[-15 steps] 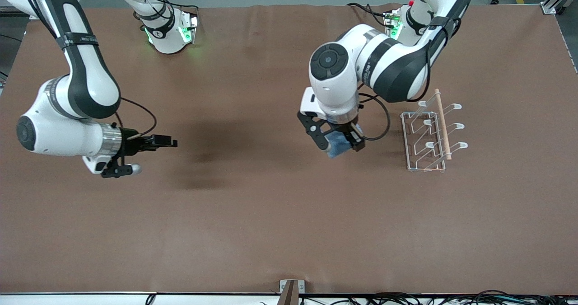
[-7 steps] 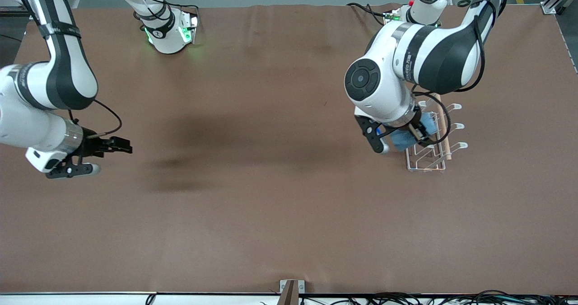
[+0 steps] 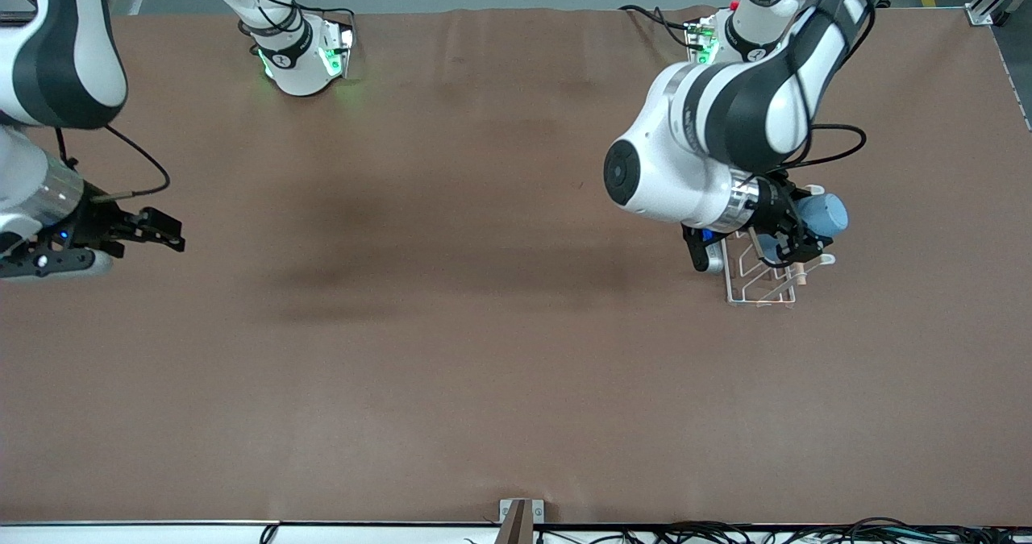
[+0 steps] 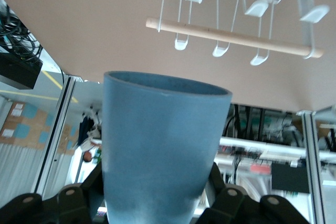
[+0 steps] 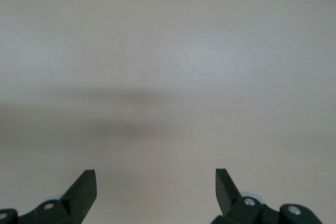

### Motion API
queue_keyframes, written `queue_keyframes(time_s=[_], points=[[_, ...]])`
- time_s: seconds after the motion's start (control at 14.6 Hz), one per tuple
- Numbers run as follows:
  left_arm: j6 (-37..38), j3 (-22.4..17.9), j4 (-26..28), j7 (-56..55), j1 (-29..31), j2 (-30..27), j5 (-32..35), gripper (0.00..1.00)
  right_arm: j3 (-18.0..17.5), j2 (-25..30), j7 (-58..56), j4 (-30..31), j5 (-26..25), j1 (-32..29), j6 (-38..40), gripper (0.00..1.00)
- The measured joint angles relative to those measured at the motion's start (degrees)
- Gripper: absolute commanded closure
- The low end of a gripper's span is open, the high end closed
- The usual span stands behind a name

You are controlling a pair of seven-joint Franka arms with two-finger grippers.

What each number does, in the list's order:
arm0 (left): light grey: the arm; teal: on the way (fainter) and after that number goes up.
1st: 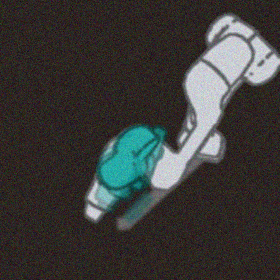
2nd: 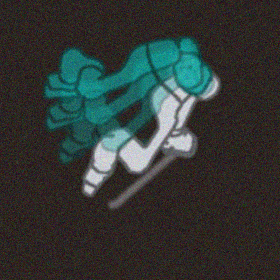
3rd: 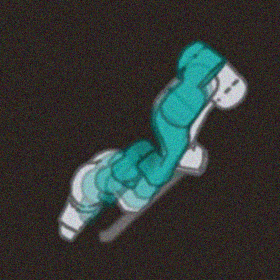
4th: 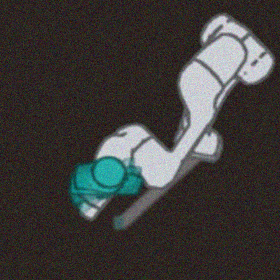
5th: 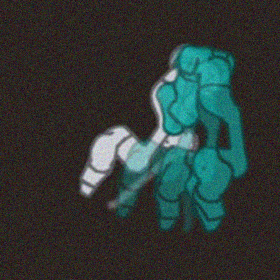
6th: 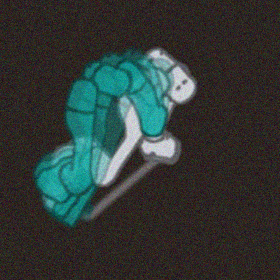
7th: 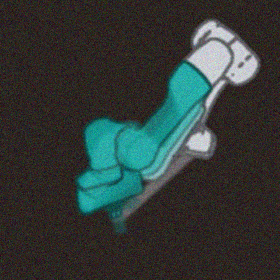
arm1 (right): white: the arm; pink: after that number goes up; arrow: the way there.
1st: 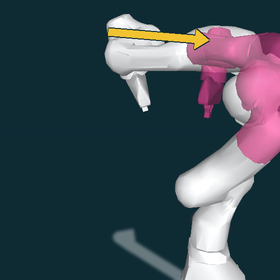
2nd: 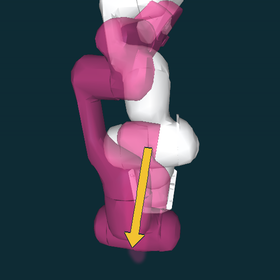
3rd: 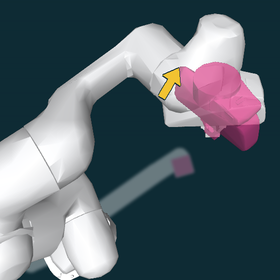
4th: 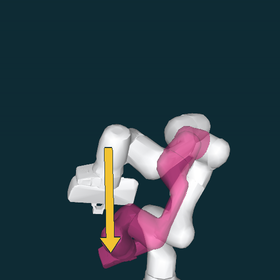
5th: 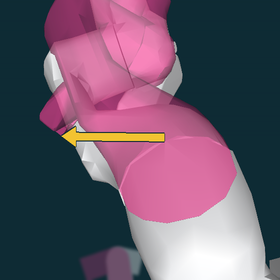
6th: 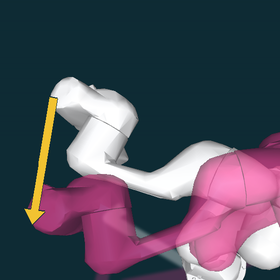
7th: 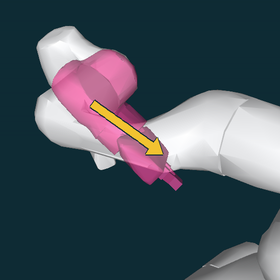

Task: Hang cup on cup holder
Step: 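Position the blue cup over a rack hook with the left gripper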

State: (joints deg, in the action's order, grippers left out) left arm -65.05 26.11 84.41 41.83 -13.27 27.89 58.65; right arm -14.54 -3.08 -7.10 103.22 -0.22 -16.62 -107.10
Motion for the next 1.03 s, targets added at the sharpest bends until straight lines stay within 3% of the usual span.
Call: queue_keyframes(time_s=[0.48, 1.03], points=[[0.81, -0.03, 2.76, -0.16, -0.21, 6.83, 7.36, 0.91, -0.33, 0.96, 0.09, -6.82, 0.02, -0.01, 5.69, 0.0], [1.08, -0.04, 8.01, -6.41, -0.29, 9.18, 9.99, 0.9, -0.82, 0.77, 1.51, -7.37, 0.06, 0.03, 6.16, 0.0]])
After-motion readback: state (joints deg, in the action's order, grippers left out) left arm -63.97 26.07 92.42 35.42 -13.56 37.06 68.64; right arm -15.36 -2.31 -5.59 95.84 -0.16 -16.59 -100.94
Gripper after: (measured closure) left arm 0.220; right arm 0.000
